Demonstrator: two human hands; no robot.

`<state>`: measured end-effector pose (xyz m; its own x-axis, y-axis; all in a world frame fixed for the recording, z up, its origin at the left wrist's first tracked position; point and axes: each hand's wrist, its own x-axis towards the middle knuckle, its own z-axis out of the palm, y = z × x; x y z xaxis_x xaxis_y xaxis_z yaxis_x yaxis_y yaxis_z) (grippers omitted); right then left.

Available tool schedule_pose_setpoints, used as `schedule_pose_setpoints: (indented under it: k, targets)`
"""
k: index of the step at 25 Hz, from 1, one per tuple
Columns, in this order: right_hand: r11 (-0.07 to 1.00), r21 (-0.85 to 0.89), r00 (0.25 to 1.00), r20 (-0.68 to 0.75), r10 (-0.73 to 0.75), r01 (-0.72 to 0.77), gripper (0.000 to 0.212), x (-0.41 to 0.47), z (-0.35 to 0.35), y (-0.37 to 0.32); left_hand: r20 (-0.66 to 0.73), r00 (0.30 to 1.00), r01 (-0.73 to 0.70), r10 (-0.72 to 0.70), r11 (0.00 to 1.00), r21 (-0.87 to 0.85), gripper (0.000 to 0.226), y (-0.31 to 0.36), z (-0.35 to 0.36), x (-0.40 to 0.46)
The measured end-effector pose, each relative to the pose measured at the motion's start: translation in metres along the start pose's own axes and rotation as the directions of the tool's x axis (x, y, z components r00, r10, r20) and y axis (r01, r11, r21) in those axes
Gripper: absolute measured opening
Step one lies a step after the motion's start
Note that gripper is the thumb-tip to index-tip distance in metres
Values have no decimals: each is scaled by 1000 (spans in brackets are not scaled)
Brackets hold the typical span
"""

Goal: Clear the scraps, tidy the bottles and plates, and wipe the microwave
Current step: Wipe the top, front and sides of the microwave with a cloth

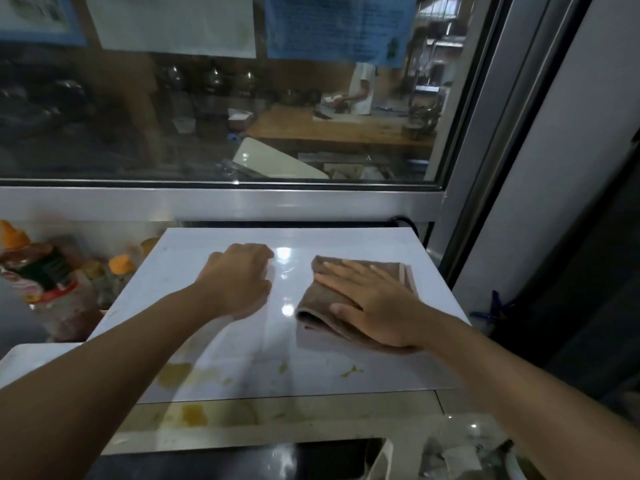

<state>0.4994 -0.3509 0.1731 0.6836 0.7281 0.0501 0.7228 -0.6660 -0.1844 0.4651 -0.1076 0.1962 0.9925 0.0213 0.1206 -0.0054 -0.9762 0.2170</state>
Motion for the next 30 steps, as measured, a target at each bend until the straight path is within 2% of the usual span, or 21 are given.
schedule_pose_setpoints:
  k: [4, 7, 9, 11, 15, 18, 21, 24, 26, 28, 30]
  targets:
    - [970, -79, 973, -33, 229, -231, 55, 45, -11, 29, 8, 997, 75, -75, 996, 57, 45, -29, -1, -6]
    - [948, -103, 953, -43, 299, -302, 56, 86, -8, 24, 19, 997, 71, -71, 997, 15, 47, -33, 5, -8]
    - [959, -93, 964, -32, 265, -267, 57, 103, -1, 4, 35, 996, 87, -87, 996, 5, 50, -35, 4, -8]
    - [981, -93, 986, -7, 169, -169, 57, 108, 3, -24, 67, 993, 95, -93, 995, -31, 53, -36, -1, -9]
    - [994, -94, 998, 27, -58, 60, 57, 76, 16, -67, 78, 993, 105, -89, 966, -236, 48, -52, -21, -21]
    - [975, -39, 975, 40, -218, 220, 59, 54, 20, -75, 50, 996, 80, -73, 985, -153, 40, -78, -34, -36]
    - [992, -49, 991, 65, -115, 118, 54, 86, 11, -61, 40, 998, 47, -45, 998, -46, 40, -90, -33, -49]
    - [993, -116, 999, 31, 37, -33, 54, 136, 10, -63, 2, 995, 95, -96, 982, -161, 43, -89, -25, -55]
    - [989, -131, 997, 33, 69, -64, 55, 152, 12, -72, 12, 996, 93, -92, 980, -178, 43, -90, -24, -57]
    - [989, -149, 999, 36, 28, -22, 55, 146, 15, -84, 34, 998, 66, -60, 978, -200, 42, -92, -29, -59]
    - [981, -146, 992, 32, -123, 126, 56, 125, 21, -102, 6, 997, 77, -78, 964, -255, 39, -99, -36, -63]
